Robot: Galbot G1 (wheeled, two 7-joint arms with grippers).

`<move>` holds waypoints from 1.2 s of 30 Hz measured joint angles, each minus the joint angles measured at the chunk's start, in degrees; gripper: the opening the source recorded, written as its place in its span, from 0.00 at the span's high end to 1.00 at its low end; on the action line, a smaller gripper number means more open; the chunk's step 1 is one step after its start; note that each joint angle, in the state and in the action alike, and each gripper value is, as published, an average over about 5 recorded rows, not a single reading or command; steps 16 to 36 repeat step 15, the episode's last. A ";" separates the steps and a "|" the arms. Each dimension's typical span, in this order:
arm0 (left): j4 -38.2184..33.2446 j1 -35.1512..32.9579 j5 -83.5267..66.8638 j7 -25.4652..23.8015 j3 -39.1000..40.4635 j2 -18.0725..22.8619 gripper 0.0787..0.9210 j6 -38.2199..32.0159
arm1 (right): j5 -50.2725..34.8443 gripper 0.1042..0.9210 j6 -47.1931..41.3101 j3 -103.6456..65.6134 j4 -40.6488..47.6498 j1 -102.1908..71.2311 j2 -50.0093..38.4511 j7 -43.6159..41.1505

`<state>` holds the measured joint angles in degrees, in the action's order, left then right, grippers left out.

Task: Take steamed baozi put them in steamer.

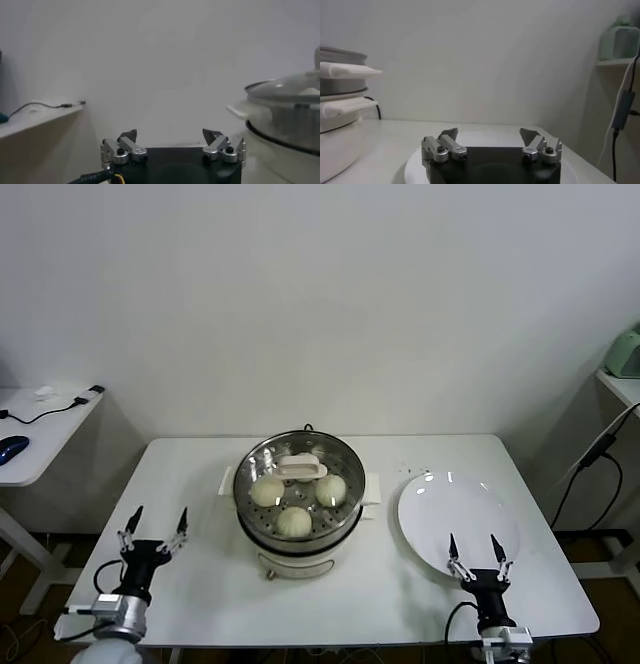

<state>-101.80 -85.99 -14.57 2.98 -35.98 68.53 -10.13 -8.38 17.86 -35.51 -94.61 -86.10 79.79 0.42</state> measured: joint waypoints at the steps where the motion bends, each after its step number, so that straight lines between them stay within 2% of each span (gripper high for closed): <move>1: 0.41 -0.12 -0.33 -0.09 0.01 -0.02 0.12 -0.37 | -0.04 0.12 -0.01 -0.01 -0.02 -0.02 0.00 0.00; 13: 3.42 -1.18 -1.77 -0.54 0.31 -0.09 0.12 -3.59 | -0.23 0.12 0.08 -0.08 -0.08 -0.32 0.41 -0.05; 36: 3.48 -1.22 -1.83 -0.55 0.30 -0.10 0.12 -3.72 | -0.23 0.12 0.07 -0.08 -0.09 -0.33 0.41 -0.05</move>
